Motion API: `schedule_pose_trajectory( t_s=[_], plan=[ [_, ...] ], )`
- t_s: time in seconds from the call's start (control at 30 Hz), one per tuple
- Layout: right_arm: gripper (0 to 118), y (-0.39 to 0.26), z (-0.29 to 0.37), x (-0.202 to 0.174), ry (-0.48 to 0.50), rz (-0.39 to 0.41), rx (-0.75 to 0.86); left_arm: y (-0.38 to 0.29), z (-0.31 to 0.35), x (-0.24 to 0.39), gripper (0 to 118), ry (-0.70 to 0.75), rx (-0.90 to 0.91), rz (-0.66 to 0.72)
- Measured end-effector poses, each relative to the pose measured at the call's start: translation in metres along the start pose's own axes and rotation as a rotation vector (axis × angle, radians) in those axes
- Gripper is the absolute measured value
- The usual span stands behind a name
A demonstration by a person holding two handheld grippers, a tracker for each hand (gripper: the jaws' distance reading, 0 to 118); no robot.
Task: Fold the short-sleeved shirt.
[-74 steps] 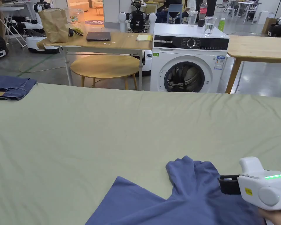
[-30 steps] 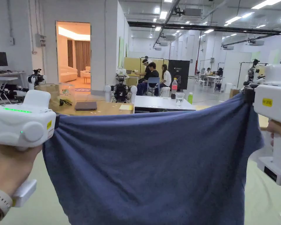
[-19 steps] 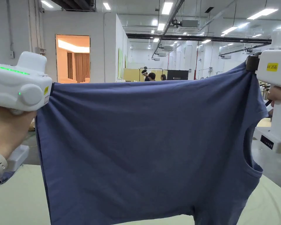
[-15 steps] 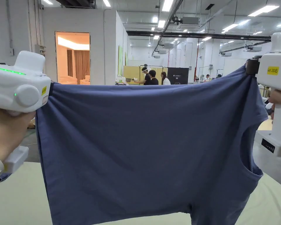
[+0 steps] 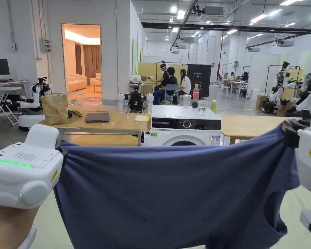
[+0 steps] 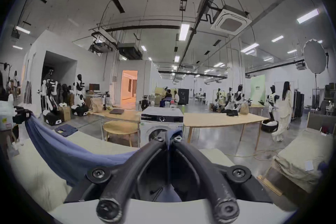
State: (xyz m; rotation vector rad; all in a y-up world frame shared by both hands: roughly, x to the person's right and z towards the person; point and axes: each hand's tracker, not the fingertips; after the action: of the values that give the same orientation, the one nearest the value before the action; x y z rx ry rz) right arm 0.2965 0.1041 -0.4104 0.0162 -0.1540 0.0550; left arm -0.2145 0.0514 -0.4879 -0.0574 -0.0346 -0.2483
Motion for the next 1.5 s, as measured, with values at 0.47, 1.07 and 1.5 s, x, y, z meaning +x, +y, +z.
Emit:
schedule_pose_trajectory(
  t_s=[0.47,1.07,1.5],
  plan=[
    [0,-0.269,0.202,0.009,0.019,0.021,-0.522,-0.247,0.193,0.025,0,-0.137,-0.469,0.186],
    [93,-0.232,0.277,-0.100,0.144,-0.159,-0.361,-0.226,0.284,0.076,103,-0.219,-0.360,0.289],
    [0,-0.274,0.294,-0.120,0.095,-0.037,-0.408,-0.281,0.288,0.059,0,-0.277,-0.591,0.283]
  ],
)
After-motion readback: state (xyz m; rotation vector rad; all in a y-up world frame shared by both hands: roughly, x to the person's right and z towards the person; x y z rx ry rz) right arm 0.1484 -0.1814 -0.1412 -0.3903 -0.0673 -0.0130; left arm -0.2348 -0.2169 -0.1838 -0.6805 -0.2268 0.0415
